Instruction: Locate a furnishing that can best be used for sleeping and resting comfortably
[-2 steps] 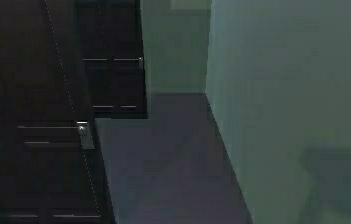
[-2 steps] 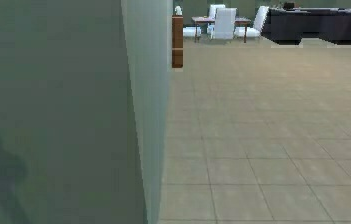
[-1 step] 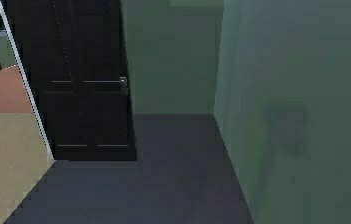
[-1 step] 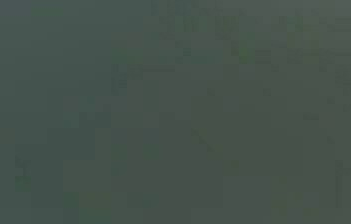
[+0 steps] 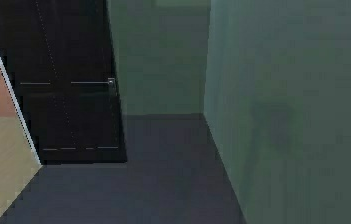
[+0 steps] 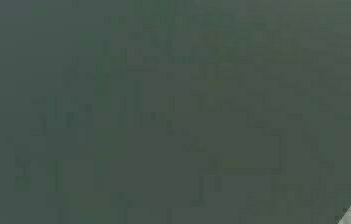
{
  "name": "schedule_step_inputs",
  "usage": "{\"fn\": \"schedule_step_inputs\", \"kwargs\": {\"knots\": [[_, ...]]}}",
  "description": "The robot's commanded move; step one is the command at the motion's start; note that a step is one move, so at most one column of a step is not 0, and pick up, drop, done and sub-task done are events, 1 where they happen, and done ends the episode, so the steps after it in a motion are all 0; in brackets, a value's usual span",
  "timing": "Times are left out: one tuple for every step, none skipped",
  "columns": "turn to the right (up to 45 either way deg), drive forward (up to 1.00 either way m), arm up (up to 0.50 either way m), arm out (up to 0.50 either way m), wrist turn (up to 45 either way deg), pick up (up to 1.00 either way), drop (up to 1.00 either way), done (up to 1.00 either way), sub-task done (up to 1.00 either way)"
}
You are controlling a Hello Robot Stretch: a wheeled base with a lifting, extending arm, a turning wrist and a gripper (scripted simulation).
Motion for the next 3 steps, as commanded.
{"fn": "schedule_step_inputs", "kwargs": {"knots": [[0.0, 0.3, 0.0, 0.0, 0.0, 0.0, 0.0, 0.0, 0.0], [-45.0, 0.0, 0.0, 0.0, 0.0, 0.0, 0.0, 0.0, 0.0], [-9.0, 0.0, 0.0, 0.0, 0.0, 0.0, 0.0, 0.0, 0.0]]}}
